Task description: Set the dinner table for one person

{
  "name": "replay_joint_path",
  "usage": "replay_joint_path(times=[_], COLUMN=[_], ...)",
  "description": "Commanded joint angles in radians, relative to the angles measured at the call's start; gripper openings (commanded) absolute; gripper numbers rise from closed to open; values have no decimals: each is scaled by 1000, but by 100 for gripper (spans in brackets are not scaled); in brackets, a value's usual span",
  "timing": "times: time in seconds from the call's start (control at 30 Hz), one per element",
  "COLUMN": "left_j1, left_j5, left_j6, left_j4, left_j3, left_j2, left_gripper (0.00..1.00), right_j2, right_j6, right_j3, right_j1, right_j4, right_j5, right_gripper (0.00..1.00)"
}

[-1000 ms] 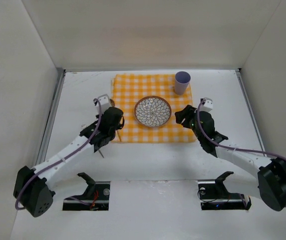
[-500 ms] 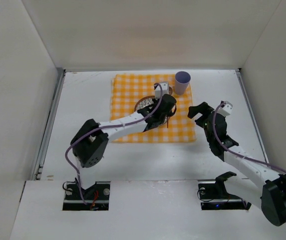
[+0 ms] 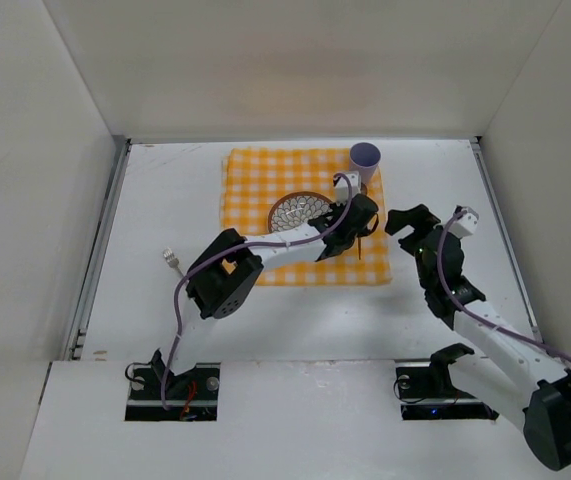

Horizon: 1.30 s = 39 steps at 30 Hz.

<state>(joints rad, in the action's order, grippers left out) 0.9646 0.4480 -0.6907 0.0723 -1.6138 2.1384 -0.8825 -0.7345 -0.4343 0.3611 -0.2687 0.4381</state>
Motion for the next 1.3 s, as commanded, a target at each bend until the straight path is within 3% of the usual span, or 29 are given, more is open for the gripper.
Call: replay_joint_path(times=[0.0,0.4,0.47,0.57,0.63,0.73,0.87,1.03,1.27], left_j1=[3,3,3,1,0,3,9,30,50], left_j5=[18,9,0,-5,-3,6,57,73,201], left_j6=[-58,-125,-125,-125,-122,-115,-101,-49,125], left_j4=[41,46,38,37,37,47,78,121,238], left_j3=[-49,-52,-60,-55,-52,-26,32,124,471], left_j2=[3,90,103,106,106,80,14,-135,-546], left_gripper=[5,5,5,7,10,23,38,38,38], right_j2=[-25,-67,-53,-61,-64,-65,-56,-43,-27], right_j6=[-2,-6,3,4,6,1,1,1,23], right_j3=[-7,-14,-8,-9,-17,-14,-14,-3,12], right_j1=[5,14,14,14,17,17,17,11,11], right_j4=[-18,-52,-56,-56,-47,-46,-38,-50,-90], right_j5=[14,-58,-47,-59,-62,-67,-85,-110,-131], right_gripper=[100,100,83,48,34,18,8,1,4])
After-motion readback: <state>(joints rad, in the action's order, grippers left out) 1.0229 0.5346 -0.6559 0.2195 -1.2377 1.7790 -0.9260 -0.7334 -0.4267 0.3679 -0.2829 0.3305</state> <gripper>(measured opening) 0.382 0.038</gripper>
